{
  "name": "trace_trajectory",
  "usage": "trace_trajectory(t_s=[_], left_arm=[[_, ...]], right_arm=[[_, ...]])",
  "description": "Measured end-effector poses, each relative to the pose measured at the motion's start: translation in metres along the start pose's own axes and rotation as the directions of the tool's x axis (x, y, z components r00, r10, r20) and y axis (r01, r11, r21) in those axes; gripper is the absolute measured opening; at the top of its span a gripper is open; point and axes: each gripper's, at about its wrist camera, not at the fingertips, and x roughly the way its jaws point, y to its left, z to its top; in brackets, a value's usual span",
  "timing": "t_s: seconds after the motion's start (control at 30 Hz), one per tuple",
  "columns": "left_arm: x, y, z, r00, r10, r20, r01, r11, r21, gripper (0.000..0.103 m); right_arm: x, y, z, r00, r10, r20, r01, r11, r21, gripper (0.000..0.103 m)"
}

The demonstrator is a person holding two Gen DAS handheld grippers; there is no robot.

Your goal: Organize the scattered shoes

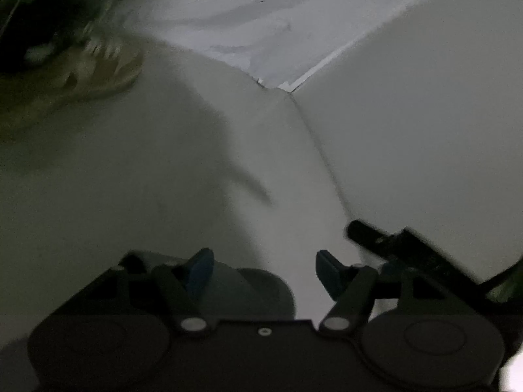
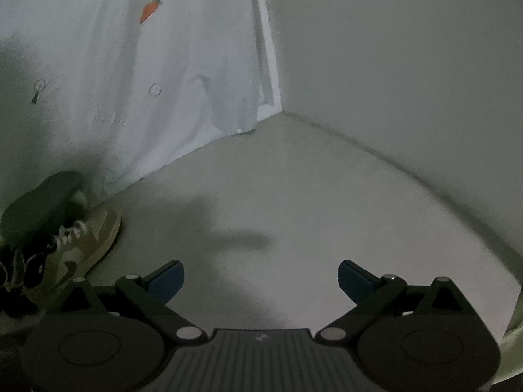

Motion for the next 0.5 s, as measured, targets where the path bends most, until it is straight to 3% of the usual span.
trace_trajectory(t_s=[0.17,0.27,0.37,0.43,0.5], left_arm=[[-0.028,0.035,0.012,0.997,0.05,0.061,-0.043,0.992,-0.116,0.071],[-0.032,0.058,0.011,0.995,0.099,0.033,-0.093,0.982,-0.164,0.071],[-0.025,0.063,0.004,0.99,0.132,-0.057,-0.133,0.991,-0.013,0.069],[-0.021,0.056,0.0,0.983,0.168,-0.075,-0.157,0.978,0.135,0.069],[-0.017,0.045,-0.015,0.969,0.236,-0.072,-0.195,0.91,0.367,0.065]], right_arm=[[0.003,0.004,0.001,1.0,0.02,-0.006,-0.02,1.0,-0.021,0.1],[0.008,0.003,0.002,0.999,0.026,-0.022,-0.026,1.0,-0.015,0.1],[0.006,0.003,0.003,0.999,0.031,-0.022,-0.031,0.999,-0.022,0.1],[0.006,0.003,0.003,0.999,0.031,-0.019,-0.032,0.999,-0.029,0.1],[0.004,0.0,0.001,0.999,0.03,-0.017,-0.031,0.999,-0.031,0.1]])
